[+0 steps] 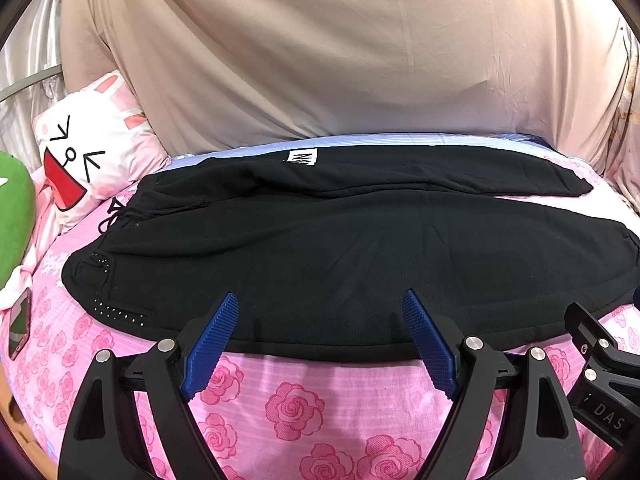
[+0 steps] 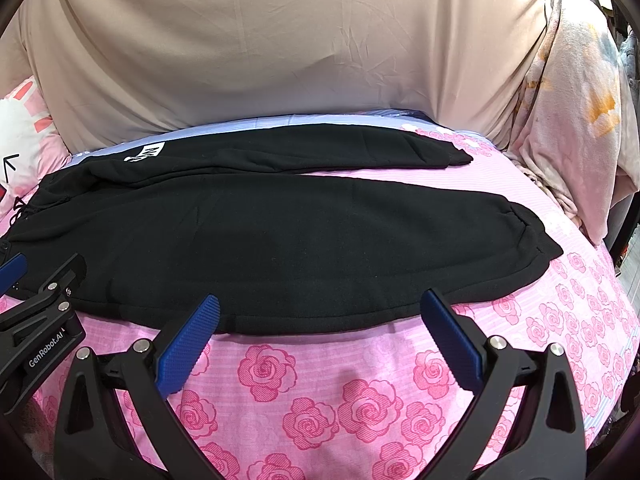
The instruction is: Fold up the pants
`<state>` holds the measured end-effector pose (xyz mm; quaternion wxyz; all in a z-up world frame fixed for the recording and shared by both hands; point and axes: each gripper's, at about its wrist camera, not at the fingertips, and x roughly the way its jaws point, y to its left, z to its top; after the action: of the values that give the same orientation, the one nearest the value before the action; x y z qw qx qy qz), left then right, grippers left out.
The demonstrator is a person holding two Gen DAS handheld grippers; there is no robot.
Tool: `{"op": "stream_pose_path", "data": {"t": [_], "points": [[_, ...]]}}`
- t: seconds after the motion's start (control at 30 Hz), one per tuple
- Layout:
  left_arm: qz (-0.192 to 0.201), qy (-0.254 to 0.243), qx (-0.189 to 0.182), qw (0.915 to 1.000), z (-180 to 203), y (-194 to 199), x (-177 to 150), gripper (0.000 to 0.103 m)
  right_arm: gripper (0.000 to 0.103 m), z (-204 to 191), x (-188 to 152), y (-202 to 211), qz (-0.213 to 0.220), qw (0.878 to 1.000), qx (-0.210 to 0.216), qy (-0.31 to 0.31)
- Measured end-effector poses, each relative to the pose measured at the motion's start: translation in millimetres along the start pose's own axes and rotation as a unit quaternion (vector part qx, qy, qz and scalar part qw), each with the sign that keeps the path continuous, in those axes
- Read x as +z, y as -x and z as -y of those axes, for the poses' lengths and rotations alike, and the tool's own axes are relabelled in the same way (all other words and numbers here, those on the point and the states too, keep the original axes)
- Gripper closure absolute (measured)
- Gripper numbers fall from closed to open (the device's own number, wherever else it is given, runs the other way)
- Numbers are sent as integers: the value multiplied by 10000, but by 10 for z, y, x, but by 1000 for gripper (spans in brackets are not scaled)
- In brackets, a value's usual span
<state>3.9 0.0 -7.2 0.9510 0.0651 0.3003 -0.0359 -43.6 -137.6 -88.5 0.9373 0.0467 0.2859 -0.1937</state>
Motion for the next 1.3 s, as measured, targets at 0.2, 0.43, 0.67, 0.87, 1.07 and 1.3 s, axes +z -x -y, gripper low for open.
{"op": "stream_pose_path", "data": {"t": [0.2, 0.43, 0.67, 0.87, 1.07, 1.3], "points": [[-9, -3, 12, 10000, 4, 0, 3, 22, 5, -2, 2, -5, -6, 10000, 0, 2], [-13, -4, -5, 10000, 2, 4, 1, 22, 5, 1, 1, -9, -5, 10000, 1, 2], [-53, -10, -7, 10000, 1, -13, 9, 22, 5, -2, 2, -11, -12, 10000, 0, 1], [-62, -7, -5, 10000, 6, -16, 14, 22, 5, -6, 0, -14, -16, 10000, 2, 2], [-88, 153, -238, 9996, -79, 3, 25, 21, 5, 12, -15, -46, -122, 9997, 183, -78], [71, 727, -541, 9959, -895, 146, 459, 21, 5, 652, 385, -161, -116, 9997, -136, -166]]}}
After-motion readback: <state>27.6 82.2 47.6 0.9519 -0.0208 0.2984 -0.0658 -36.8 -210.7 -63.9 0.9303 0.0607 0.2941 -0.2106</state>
